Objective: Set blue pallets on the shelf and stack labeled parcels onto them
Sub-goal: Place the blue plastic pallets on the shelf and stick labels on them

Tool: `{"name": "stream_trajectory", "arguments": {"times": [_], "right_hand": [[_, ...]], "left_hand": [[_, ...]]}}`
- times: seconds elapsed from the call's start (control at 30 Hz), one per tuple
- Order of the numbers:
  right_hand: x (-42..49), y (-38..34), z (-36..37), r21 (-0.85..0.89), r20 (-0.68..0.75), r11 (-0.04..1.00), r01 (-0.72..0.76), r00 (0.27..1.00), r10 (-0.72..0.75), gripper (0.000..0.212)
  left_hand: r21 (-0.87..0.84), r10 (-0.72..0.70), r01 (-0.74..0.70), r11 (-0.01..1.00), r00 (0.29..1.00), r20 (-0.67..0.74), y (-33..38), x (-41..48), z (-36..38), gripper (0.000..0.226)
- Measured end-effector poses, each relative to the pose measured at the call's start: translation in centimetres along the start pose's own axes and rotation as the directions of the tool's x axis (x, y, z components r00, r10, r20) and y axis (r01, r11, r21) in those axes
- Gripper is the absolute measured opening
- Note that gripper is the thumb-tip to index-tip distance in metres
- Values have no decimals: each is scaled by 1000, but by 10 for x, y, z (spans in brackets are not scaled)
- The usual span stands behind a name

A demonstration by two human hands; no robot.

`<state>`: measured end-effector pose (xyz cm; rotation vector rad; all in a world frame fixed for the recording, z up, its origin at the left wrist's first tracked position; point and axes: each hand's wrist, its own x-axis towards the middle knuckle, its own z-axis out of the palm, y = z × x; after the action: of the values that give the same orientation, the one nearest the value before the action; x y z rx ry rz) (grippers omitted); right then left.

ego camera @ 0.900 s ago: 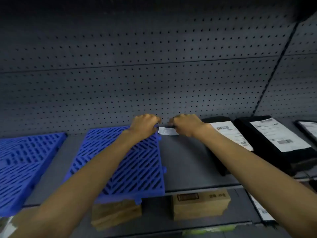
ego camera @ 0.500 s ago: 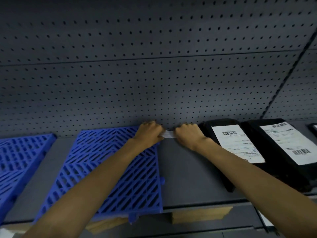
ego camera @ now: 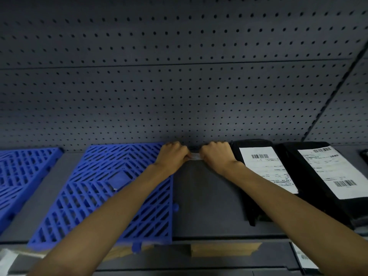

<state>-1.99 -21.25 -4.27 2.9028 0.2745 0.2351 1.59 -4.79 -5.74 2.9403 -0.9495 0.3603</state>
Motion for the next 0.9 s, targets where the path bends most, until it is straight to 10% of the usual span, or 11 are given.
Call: {"name": "stream_trajectory", "arguments": {"times": [0.53, 0.9], "right_hand": [[-7, 10, -52, -92, -129, 990, 106, 985, -117, 19], [10, -136, -95, -12, -243, 926, 378, 897, -370, 10]], "left_hand": [[149, -211, 228, 962, 970, -124, 4, -18, -31, 28], [202, -397, 427, 881, 901, -176, -82, -165, -78, 30]]}}
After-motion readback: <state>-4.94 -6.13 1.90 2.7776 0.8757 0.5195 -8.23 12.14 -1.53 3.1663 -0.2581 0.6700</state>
